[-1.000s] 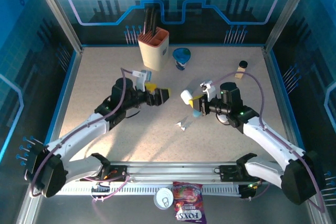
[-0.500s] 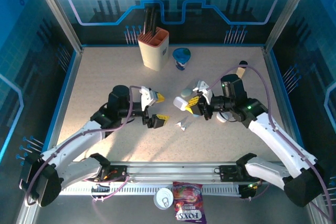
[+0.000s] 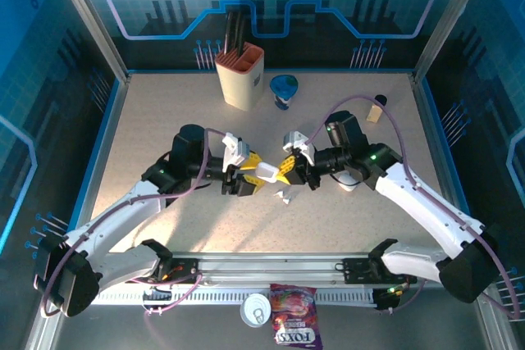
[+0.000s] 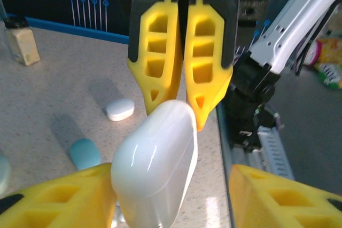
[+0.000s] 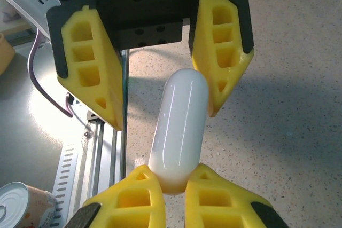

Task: Insert wireless bluetooth earbuds into charging case

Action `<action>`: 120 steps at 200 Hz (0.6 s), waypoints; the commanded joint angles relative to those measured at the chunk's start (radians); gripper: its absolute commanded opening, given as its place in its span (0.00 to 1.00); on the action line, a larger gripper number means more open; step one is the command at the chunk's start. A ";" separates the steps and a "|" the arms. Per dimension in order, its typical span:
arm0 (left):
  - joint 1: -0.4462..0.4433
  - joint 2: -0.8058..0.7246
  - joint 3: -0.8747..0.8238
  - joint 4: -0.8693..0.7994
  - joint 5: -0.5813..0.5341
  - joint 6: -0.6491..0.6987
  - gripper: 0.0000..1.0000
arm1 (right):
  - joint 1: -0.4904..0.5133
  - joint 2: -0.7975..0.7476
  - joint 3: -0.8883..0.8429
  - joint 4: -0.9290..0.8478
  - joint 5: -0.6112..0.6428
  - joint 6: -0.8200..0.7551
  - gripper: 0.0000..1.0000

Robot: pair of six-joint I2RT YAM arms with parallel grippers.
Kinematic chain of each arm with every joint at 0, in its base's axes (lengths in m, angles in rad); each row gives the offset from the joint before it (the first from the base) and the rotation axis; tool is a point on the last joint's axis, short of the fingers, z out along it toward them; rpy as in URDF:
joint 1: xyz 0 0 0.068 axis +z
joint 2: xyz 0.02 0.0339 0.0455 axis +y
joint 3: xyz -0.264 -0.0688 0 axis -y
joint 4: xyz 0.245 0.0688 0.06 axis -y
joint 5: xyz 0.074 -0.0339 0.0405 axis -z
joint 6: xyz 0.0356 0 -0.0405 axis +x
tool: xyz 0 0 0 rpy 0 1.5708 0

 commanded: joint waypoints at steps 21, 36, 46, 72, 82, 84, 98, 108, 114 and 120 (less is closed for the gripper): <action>-0.004 -0.009 0.021 -0.033 0.044 0.007 0.36 | 0.020 0.000 0.028 0.036 -0.018 0.003 0.12; -0.005 -0.007 0.019 -0.034 0.036 0.010 0.44 | 0.020 -0.010 0.022 0.047 -0.018 0.010 0.12; -0.005 -0.006 0.017 -0.033 0.030 0.012 0.50 | 0.021 -0.019 0.018 0.052 -0.019 0.013 0.11; -0.005 -0.003 0.014 -0.026 0.020 0.013 0.50 | 0.019 -0.032 0.001 0.066 -0.004 0.017 0.11; -0.005 -0.001 0.013 -0.022 0.015 0.013 0.47 | 0.021 -0.029 0.000 0.065 -0.002 0.018 0.11; -0.004 -0.001 0.013 -0.020 0.014 0.013 0.46 | 0.021 -0.028 0.000 0.065 -0.002 0.017 0.11; -0.005 -0.003 0.010 -0.004 0.013 0.005 0.37 | 0.020 -0.023 -0.001 0.064 -0.008 0.020 0.11; -0.004 -0.004 0.008 0.006 0.012 0.001 0.30 | 0.020 -0.023 -0.003 0.069 -0.008 0.022 0.12; -0.004 -0.005 0.009 0.007 0.012 0.002 0.28 | 0.021 -0.024 -0.006 0.072 -0.004 0.025 0.12; -0.004 -0.007 0.009 0.007 0.007 0.002 0.29 | 0.021 -0.023 -0.006 0.076 0.000 0.028 0.12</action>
